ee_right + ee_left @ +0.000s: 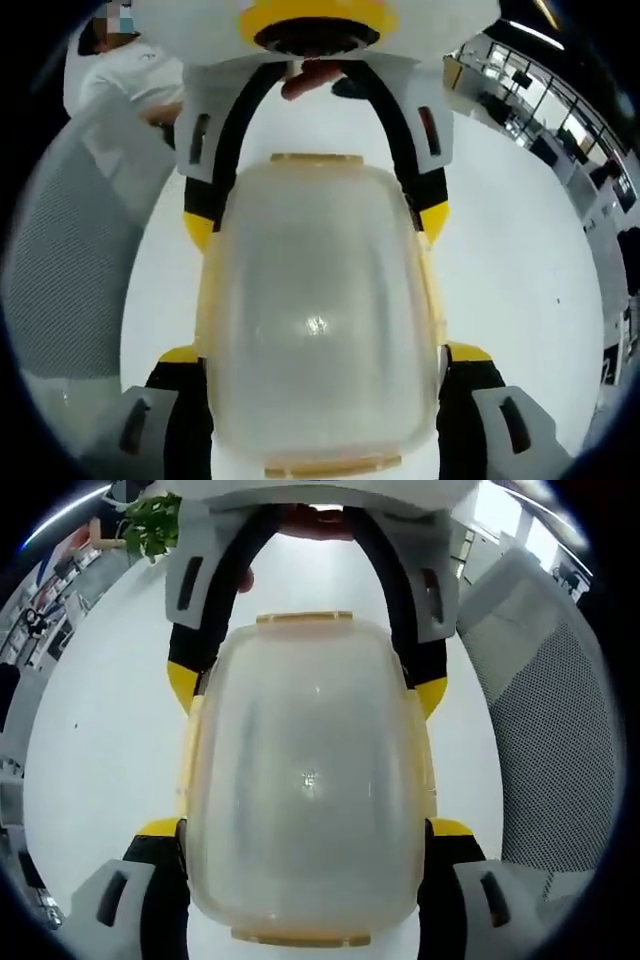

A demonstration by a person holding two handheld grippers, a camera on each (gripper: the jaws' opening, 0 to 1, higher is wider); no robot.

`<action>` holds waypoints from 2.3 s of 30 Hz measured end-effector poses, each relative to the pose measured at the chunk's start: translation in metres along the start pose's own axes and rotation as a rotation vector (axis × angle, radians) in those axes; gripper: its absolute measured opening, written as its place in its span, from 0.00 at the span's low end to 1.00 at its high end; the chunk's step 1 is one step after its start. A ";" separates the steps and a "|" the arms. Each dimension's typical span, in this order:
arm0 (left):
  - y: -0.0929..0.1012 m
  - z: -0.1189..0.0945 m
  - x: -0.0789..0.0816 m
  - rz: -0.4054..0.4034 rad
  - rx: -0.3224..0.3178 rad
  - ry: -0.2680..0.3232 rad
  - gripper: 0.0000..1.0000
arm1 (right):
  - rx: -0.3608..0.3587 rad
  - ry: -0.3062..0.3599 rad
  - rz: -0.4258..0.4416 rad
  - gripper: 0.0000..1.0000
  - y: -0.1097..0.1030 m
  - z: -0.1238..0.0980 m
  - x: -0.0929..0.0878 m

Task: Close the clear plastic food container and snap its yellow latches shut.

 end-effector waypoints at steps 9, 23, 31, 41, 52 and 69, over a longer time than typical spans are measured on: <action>-0.011 0.005 0.002 0.002 -0.003 0.012 0.97 | -0.002 0.007 0.001 0.95 0.010 -0.003 -0.001; -0.026 0.011 0.001 0.022 -0.009 0.007 0.97 | -0.007 0.012 0.019 0.95 0.026 -0.005 -0.002; -0.034 0.013 0.001 0.028 -0.010 0.003 0.97 | -0.006 0.019 0.025 0.96 0.034 -0.005 -0.002; -0.044 0.017 0.000 0.024 -0.008 -0.001 0.97 | 0.000 0.015 0.033 0.97 0.046 -0.006 -0.001; -0.054 0.019 -0.001 0.030 -0.010 0.007 0.97 | -0.007 0.034 0.037 0.97 0.055 -0.008 0.000; -0.072 0.025 -0.003 0.033 -0.012 0.005 0.97 | -0.008 0.028 0.042 0.97 0.074 -0.010 0.001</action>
Point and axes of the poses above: the point that each gripper's makers call its tool centre point, and the gripper's own axes: z roughly forward along the fingers, y roughly to its right, x roughly out of its top, the point moved 1 cm from there along -z, roughly backward along the fingers, and after that the axes turned 15 degrees about x, right-handed, at the moved point
